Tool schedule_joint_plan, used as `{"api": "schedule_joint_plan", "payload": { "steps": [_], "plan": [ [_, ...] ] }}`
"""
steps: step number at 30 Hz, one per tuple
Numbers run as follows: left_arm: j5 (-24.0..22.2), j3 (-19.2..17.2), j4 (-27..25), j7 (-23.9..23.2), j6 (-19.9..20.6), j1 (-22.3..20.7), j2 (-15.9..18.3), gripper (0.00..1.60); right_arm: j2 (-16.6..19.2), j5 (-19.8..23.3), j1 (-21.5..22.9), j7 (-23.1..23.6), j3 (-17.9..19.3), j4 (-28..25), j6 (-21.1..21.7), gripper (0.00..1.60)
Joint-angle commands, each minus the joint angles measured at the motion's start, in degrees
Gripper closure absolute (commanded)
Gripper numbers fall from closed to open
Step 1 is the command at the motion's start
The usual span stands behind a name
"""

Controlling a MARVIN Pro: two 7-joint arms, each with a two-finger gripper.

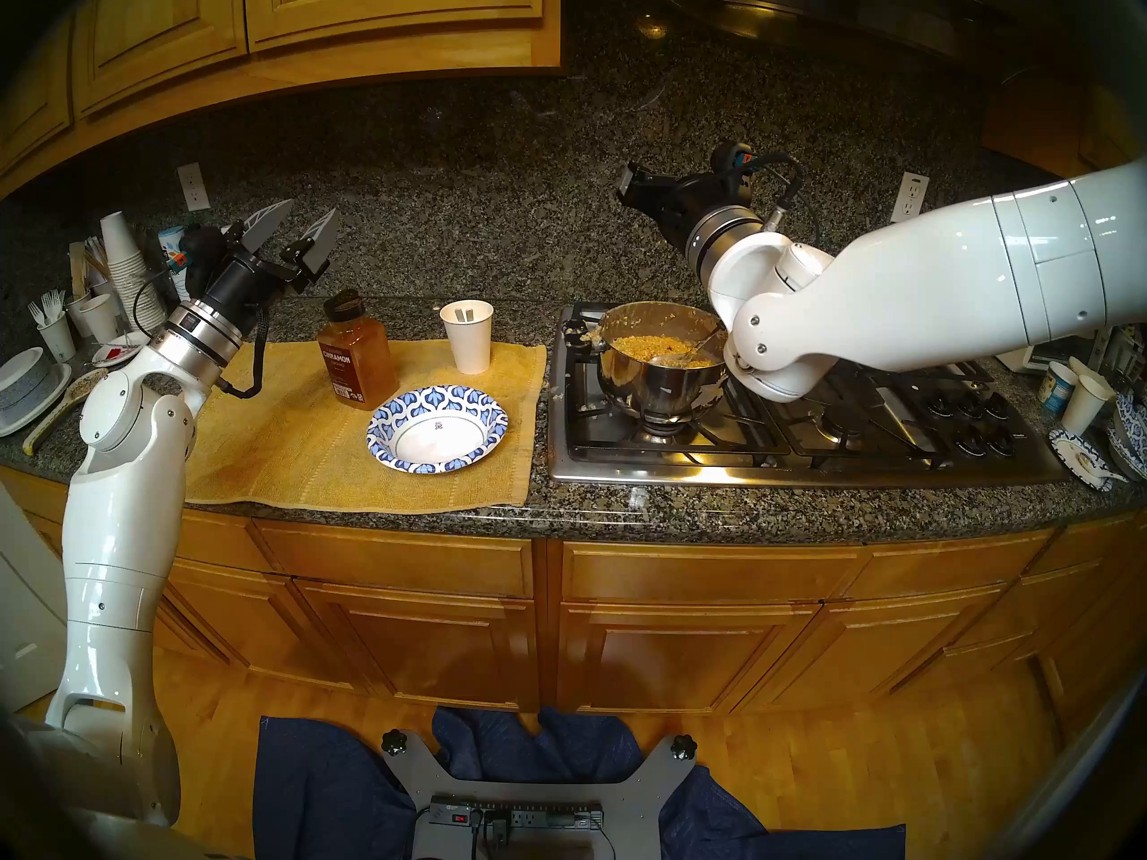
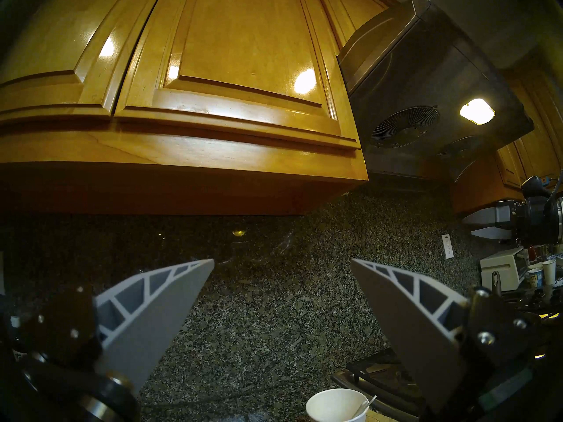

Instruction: Scoop oatmeal into bowl, add cinnamon, and put a spoon inside bowl

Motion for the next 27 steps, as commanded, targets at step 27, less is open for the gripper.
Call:
{"api": "schedule_joint_plan", "payload": {
  "steps": [27],
  "plan": [
    [-0.4,-0.1,-1.2,0.2,-0.4,-1.5,0.4,0.0,17.3,-6.1,14.3,5.6,-3.5,-6.1,4.0,0.0]
  ]
}}
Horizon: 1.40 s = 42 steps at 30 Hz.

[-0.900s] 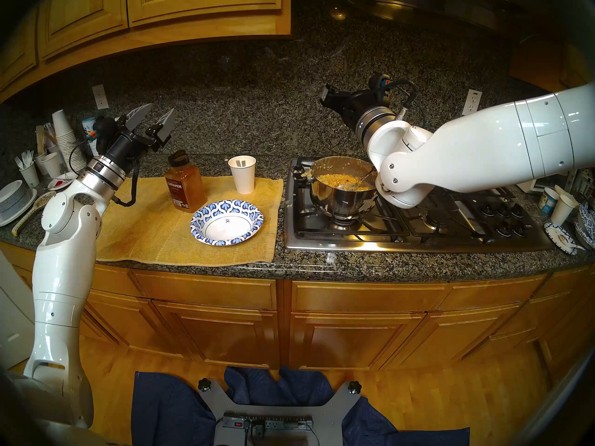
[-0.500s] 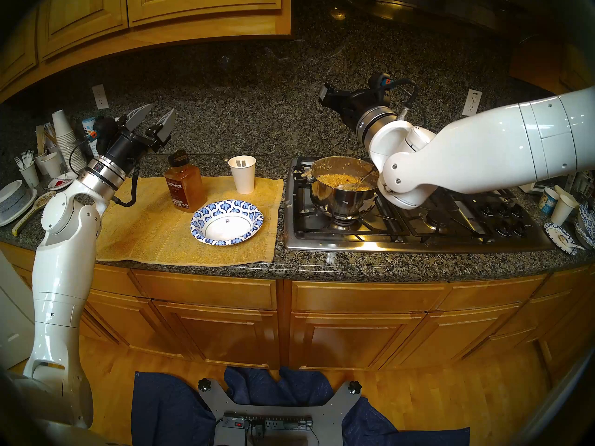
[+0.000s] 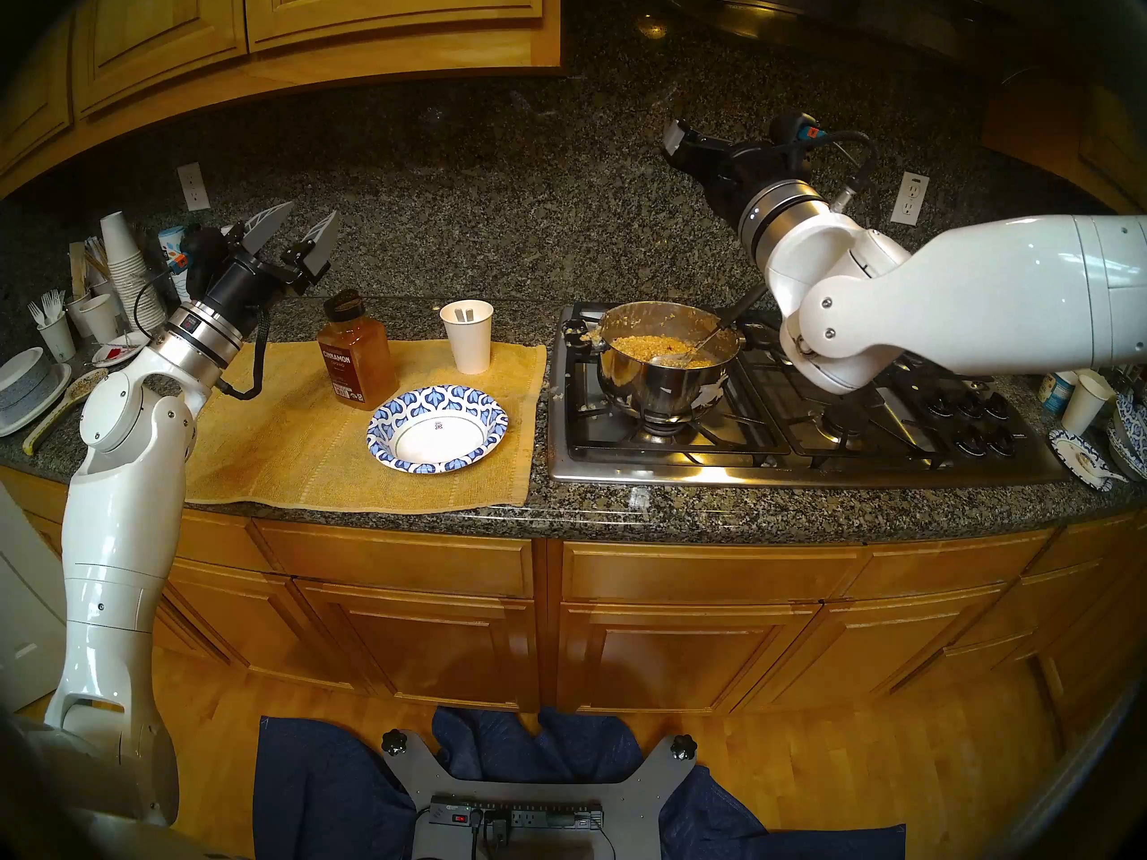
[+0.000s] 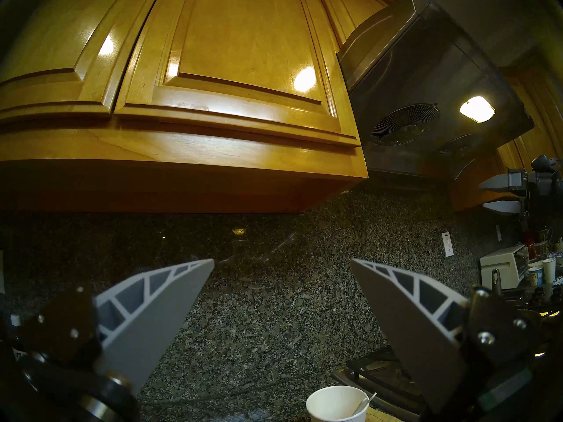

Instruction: Scoop oatmeal into bowl, add cinnamon, and put a spoon inside bowl

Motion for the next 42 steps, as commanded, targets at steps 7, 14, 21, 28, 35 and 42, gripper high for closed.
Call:
{"api": "schedule_joint_plan", "payload": {
  "steps": [7,14,21,28,35,42],
  "plan": [
    [-0.4,-0.2,-1.3,0.1,-0.4,-1.7,0.1,0.0,9.0,-2.7,9.1,1.1,-1.6,-1.5,6.6,0.0],
    [-0.4,-0.2,-1.3,0.1,-0.4,-1.6,0.2,0.0,13.8,-1.3,12.1,1.2,-5.5,-2.2,9.5,0.0],
    [-0.4,-0.2,-1.3,0.1,-0.4,-1.7,0.2,0.0,18.7,-0.8,15.3,3.6,-9.4,-3.9,14.7,0.0],
    [-0.4,-0.2,-1.3,0.2,-0.4,-1.7,0.2,0.0,21.8,0.5,18.0,6.1,-10.9,-4.3,19.9,0.0],
    [-0.5,-0.2,-1.3,0.2,-0.4,-1.7,0.2,0.0,25.4,4.8,19.2,11.6,-13.7,-2.2,28.6,0.0],
    [-0.5,-0.1,-1.3,0.2,-0.4,-1.7,0.2,0.0,23.2,7.8,13.9,17.2,-11.1,1.6,32.6,0.0]
  ]
}}
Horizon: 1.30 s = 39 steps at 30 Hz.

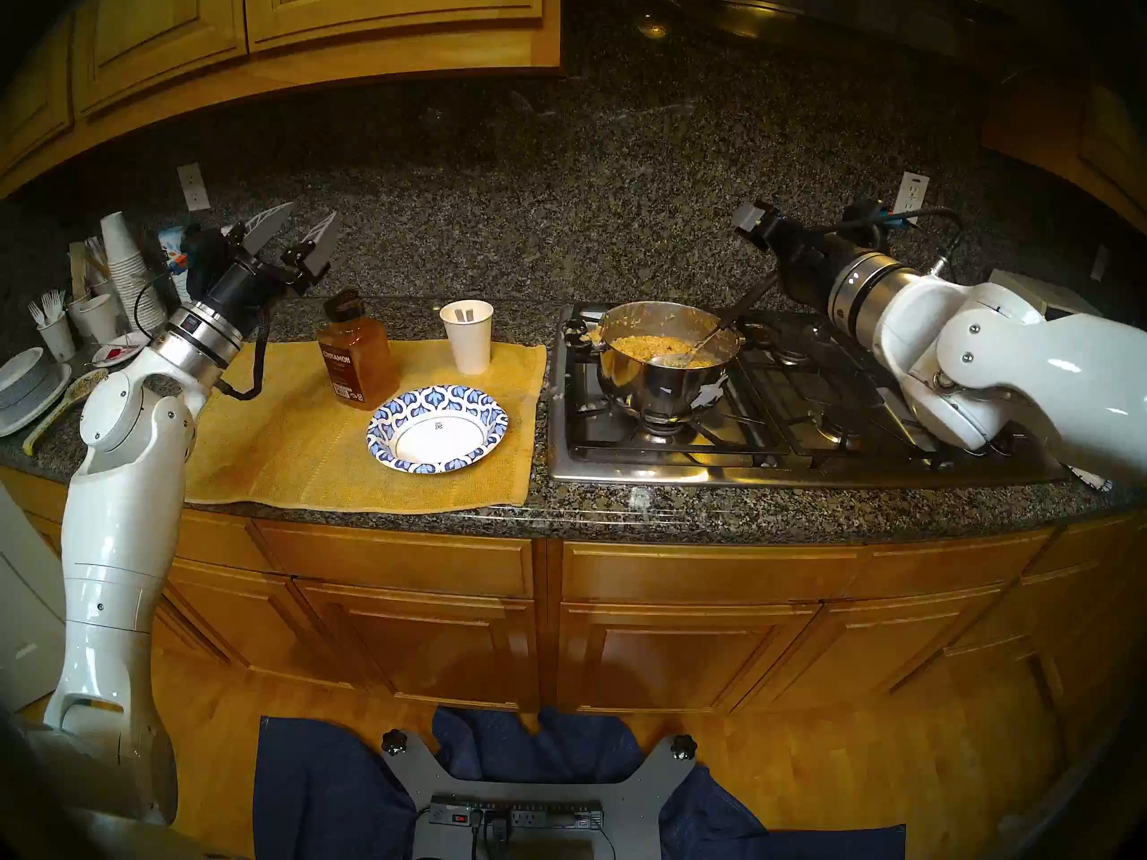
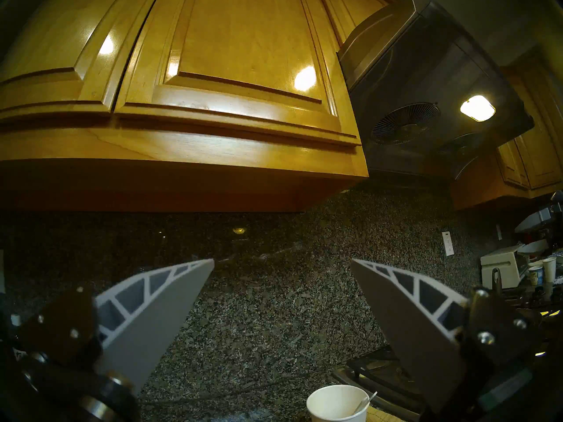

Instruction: Scoop oatmeal into bowl, add cinnamon, and put a spoon inside bowl

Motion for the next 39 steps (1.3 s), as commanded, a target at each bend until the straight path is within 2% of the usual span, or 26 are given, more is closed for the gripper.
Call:
{"api": "schedule_joint_plan", "payload": {
  "steps": [1,6,14,16,18,23,34,39],
  "plan": [
    [-0.5,-0.3,-1.3,0.0,-0.4,-1.8,0.0,0.0,-1.3,2.3,-2.6,5.4,4.1,3.5,2.3,0.0],
    [-0.5,-0.3,-1.3,0.0,-0.4,-1.7,0.0,0.0,-4.6,4.8,-7.0,6.1,6.6,5.8,2.5,0.0],
    [-0.5,-0.3,-1.3,0.0,-0.4,-1.7,0.1,0.0,-10.3,7.8,-15.2,7.8,10.3,10.7,0.8,0.0],
    [-0.5,-0.3,-1.3,0.0,-0.4,-1.7,0.1,0.0,-10.3,9.0,-15.8,8.7,11.3,11.3,0.4,0.0],
    [-0.5,-0.3,-1.3,0.0,-0.4,-1.7,0.1,0.0,-9.9,8.8,-14.9,8.8,11.4,10.8,0.0,0.0],
    [-0.4,-0.3,-1.3,0.0,-0.4,-1.7,0.1,0.0,-6.8,7.2,-9.1,8.1,9.8,6.9,0.1,0.0],
    [-0.5,-0.2,-1.3,0.0,-0.4,-1.7,0.1,0.0,-6.1,5.3,-7.1,6.6,8.1,5.6,0.4,0.0],
    [-0.5,-0.2,-1.3,0.0,-0.4,-1.7,0.1,0.0,-6.5,4.9,-9.1,6.6,8.0,5.2,-1.6,0.0]
  ]
}}
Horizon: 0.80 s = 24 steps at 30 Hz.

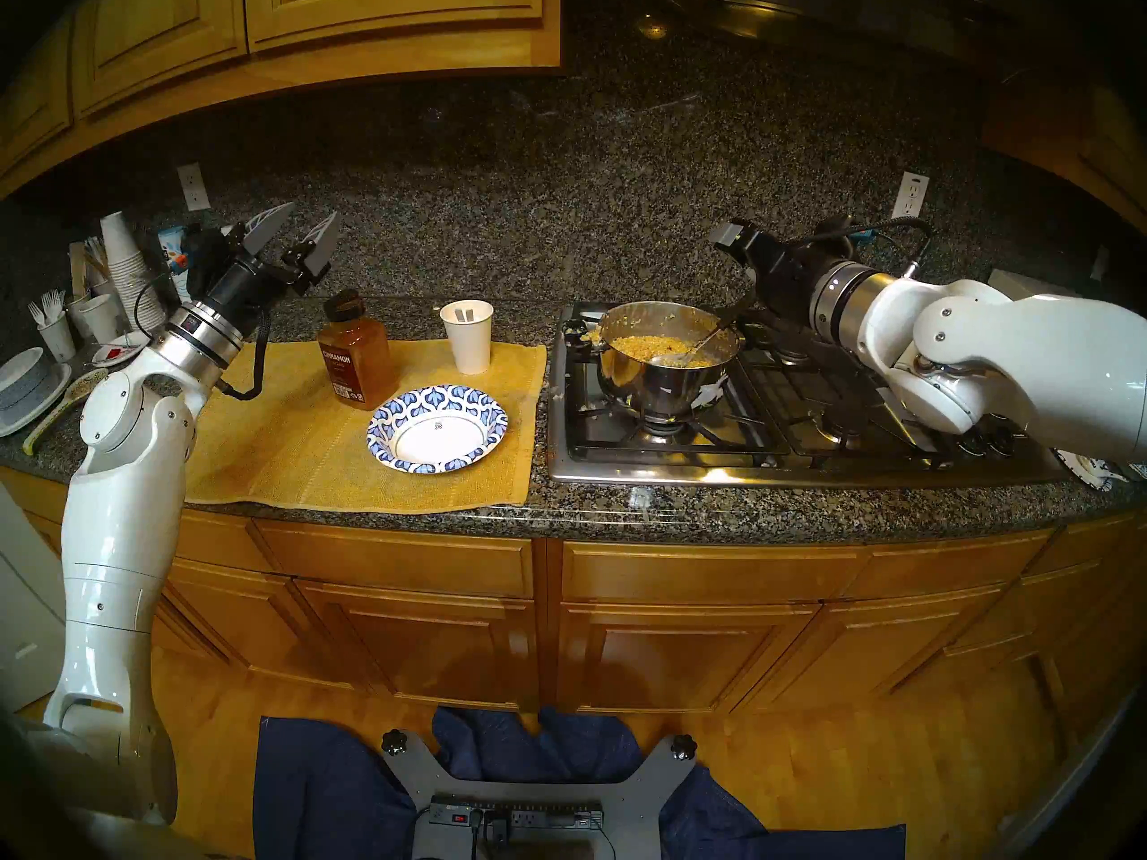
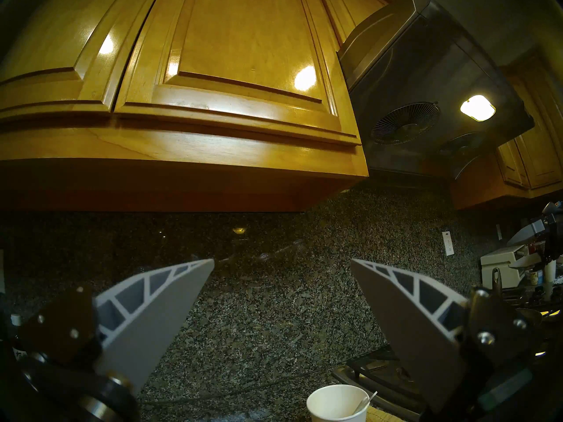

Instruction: Scoop oatmeal into bowl, add cinnamon, and put a spoon inside bowl

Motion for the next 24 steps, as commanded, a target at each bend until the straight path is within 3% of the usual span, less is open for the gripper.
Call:
{"api": "schedule_joint_plan", "payload": {
  "steps": [1,8,18,24],
  "plan": [
    [-0.5,-0.3,-1.3,0.0,-0.4,-1.8,0.0,0.0,-0.8,-1.4,0.5,-0.2,1.0,0.4,-2.5,0.0],
    [-0.5,-0.3,-1.3,0.0,-0.4,-1.8,0.0,0.0,-1.8,-0.5,-1.6,0.9,1.9,2.5,-2.5,0.0],
    [-0.5,-0.3,-1.3,0.0,-0.4,-1.8,0.0,0.0,-0.6,1.0,-2.9,2.0,1.7,3.7,-2.6,0.0],
    [-0.5,-0.3,-1.3,0.0,-0.4,-1.7,0.0,0.0,-1.0,1.7,-1.5,1.1,2.0,3.2,-2.8,0.0]
  ]
}}
